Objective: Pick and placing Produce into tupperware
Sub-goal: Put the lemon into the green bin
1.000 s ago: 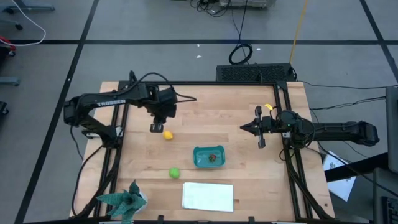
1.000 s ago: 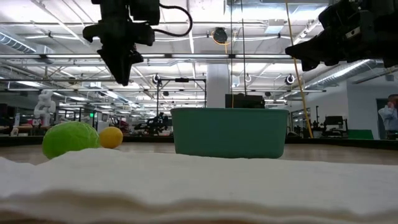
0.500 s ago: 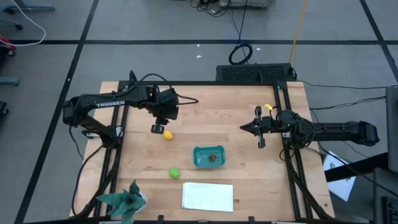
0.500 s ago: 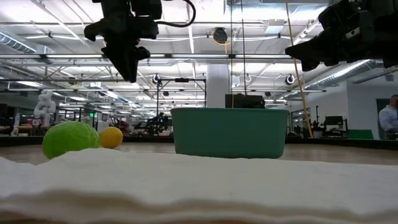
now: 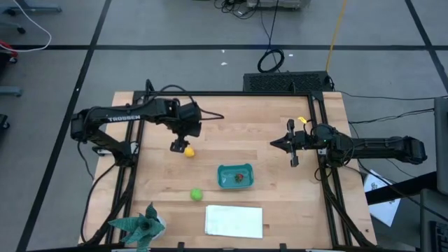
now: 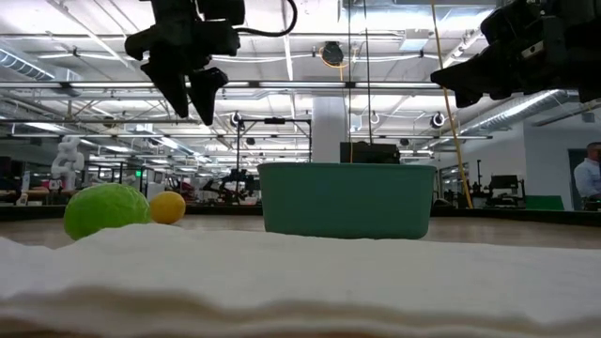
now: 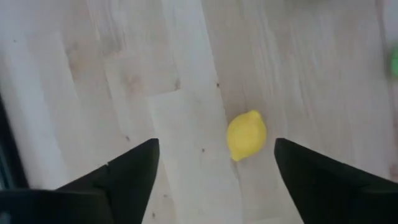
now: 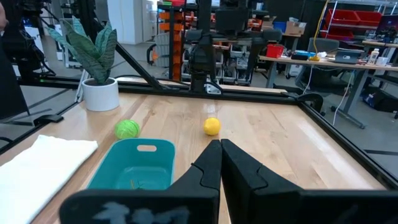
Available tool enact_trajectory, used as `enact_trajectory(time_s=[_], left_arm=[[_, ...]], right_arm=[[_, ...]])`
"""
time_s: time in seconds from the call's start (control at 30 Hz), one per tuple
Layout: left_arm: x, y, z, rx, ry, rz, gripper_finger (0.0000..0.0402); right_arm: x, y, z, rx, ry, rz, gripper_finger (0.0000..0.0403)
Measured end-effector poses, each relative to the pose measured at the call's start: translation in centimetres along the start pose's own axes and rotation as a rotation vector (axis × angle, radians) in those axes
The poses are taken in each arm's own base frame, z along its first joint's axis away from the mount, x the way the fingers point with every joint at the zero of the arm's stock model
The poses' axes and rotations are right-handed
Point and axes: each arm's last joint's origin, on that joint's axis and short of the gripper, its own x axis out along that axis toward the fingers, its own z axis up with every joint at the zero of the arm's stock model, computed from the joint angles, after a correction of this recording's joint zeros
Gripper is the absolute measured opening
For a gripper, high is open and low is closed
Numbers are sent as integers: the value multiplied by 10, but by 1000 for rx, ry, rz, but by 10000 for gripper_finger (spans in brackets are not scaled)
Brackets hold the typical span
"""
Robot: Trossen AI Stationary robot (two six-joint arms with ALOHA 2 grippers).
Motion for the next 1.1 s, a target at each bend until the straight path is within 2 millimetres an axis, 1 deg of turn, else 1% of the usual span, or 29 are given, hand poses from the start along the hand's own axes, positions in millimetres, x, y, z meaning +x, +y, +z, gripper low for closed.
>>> enact_trajectory(time_s=[0.13, 0.4, 0.77, 1.1], left_arm=[[0, -4, 2, 9, 2, 6, 343], [1, -9, 5, -16, -9, 0, 345], [26, -15, -5, -22, 16, -37, 345], [46, -20, -14, -84, 18, -75, 344]], right_arm=[[0, 0, 0, 0, 0, 0, 0], [0, 0, 0, 0, 0, 0, 0], [0, 0, 0, 1, 0, 0, 0], [0, 0, 0, 1, 0, 0, 0]])
